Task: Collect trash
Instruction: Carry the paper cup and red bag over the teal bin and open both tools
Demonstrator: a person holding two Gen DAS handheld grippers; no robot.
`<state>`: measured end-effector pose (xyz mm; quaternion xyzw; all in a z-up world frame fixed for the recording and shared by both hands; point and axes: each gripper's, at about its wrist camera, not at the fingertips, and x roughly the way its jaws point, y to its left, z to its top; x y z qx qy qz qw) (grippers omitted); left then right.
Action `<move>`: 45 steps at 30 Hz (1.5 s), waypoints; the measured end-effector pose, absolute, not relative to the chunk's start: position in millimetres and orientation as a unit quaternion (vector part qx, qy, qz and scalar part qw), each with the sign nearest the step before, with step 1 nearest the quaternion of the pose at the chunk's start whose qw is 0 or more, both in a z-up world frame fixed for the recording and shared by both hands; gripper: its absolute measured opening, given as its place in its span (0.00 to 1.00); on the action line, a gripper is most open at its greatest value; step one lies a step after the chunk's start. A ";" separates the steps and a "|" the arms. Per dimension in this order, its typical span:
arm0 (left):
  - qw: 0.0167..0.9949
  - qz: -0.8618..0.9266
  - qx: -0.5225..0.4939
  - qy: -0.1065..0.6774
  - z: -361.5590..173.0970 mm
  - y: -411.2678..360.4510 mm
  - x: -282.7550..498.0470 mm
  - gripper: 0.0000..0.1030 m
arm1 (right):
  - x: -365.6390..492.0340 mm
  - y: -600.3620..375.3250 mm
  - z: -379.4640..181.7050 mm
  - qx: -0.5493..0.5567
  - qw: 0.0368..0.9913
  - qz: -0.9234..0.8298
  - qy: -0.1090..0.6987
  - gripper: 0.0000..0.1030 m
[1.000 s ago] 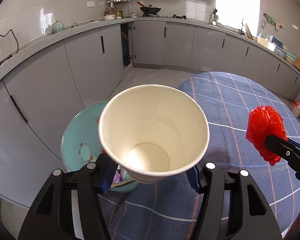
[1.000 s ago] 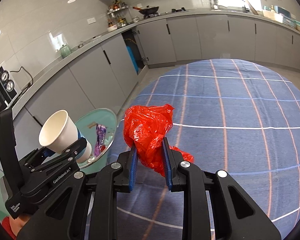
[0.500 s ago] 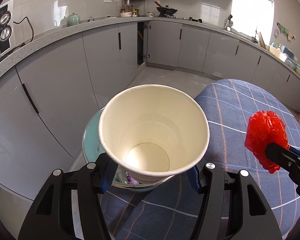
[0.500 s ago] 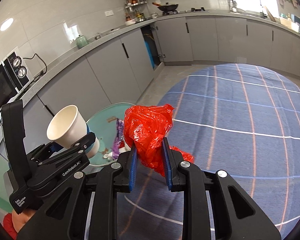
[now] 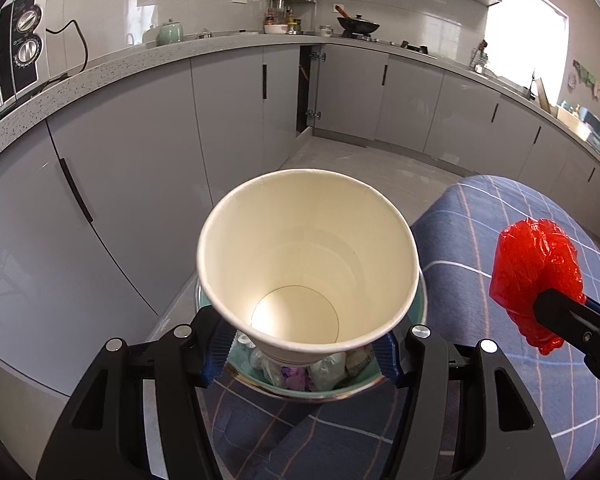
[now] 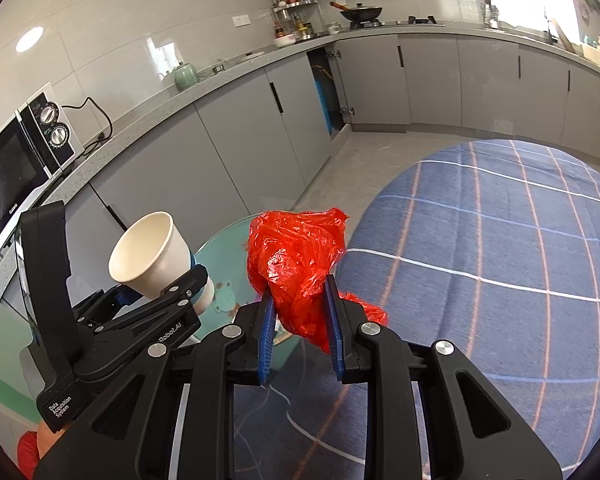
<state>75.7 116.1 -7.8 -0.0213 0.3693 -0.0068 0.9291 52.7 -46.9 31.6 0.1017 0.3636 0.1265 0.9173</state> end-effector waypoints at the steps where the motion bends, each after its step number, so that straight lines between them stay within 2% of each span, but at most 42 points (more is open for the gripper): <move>1: 0.929 -0.006 -0.022 0.370 -8.7 117.8 78.0 0.57 | 52.7 -44.7 30.7 0.101 0.917 0.128 0.364 0.23; 39: 0.893 0.029 -0.035 0.448 -78.1 155.1 144.8 0.57 | 150.0 1.2 -32.9 0.104 0.879 0.127 0.448 0.24; 45: 0.886 0.022 -0.026 0.463 -93.0 150.8 152.1 0.57 | 160.8 5.6 -41.9 0.108 0.874 0.129 0.456 0.26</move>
